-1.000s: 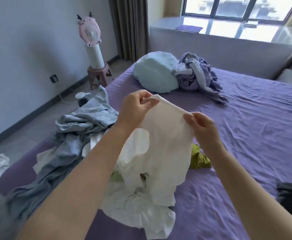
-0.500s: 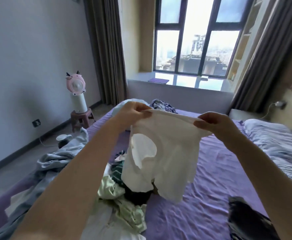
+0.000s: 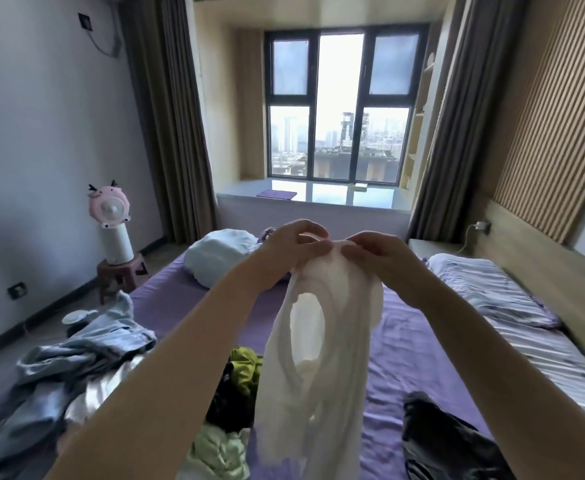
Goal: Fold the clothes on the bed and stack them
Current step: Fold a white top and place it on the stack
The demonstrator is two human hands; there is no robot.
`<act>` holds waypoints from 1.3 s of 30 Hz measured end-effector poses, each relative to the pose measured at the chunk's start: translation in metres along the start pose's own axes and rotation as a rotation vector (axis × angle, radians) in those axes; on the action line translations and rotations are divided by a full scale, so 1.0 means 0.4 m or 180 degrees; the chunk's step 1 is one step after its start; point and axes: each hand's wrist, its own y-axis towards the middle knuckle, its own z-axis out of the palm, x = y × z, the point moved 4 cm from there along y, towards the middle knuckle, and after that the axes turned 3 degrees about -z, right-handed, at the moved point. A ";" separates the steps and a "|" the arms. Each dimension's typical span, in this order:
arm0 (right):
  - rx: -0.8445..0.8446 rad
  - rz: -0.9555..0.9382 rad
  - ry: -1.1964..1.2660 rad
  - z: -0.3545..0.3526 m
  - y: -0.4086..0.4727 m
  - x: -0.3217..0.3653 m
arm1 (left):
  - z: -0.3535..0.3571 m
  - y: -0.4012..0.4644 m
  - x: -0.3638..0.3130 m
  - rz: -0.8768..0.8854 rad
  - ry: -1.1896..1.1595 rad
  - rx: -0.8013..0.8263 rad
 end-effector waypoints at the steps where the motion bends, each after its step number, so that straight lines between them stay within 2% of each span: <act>1: -0.0110 0.0009 -0.0061 -0.002 -0.006 0.002 | 0.017 -0.010 0.015 -0.0038 -0.0214 0.0058; 3: -0.0297 0.0024 -0.0220 -0.008 -0.016 0.007 | 0.059 -0.039 0.047 -0.0052 -0.0720 0.0140; 5: -0.0428 0.0056 -0.0347 -0.018 -0.029 0.010 | 0.087 -0.078 0.080 0.0151 -0.0799 -0.0179; 8: -0.0513 0.0031 -0.0312 -0.031 -0.051 0.004 | 0.126 -0.155 0.127 0.0628 -0.0279 -0.0975; 11: -0.0537 0.0072 -0.0086 -0.038 -0.068 0.000 | 0.198 -0.190 0.133 0.1064 0.0571 -0.1179; 14: -0.0535 0.0173 -0.0097 -0.061 -0.087 -0.012 | 0.199 -0.158 0.113 0.0874 0.0533 -0.1390; 16: -0.0663 0.0238 -0.0137 -0.097 -0.106 -0.030 | 0.177 -0.132 0.102 0.0577 0.0330 -0.1213; 20: -0.0676 0.0199 -0.0169 -0.163 -0.143 -0.059 | 0.158 -0.105 0.062 0.0542 0.0565 -0.0996; 26: -0.0007 0.0096 -0.0518 -0.175 -0.157 -0.040 | 0.180 -0.064 0.003 0.0545 0.0692 -0.0728; 28: 0.0152 0.0089 -0.0407 -0.169 -0.150 -0.036 | 0.183 -0.063 -0.021 0.0558 0.0686 -0.0611; 34: 0.0380 0.0043 0.0005 -0.155 -0.124 -0.042 | 0.170 -0.082 -0.048 0.0120 -0.0015 0.0187; 37: 0.0631 0.0173 0.0266 -0.130 -0.116 -0.042 | 0.164 -0.086 -0.049 -0.0278 -0.0828 0.0780; 39: 0.0867 0.0264 0.0518 -0.111 -0.114 -0.035 | 0.147 -0.081 -0.048 -0.0377 -0.1230 0.0754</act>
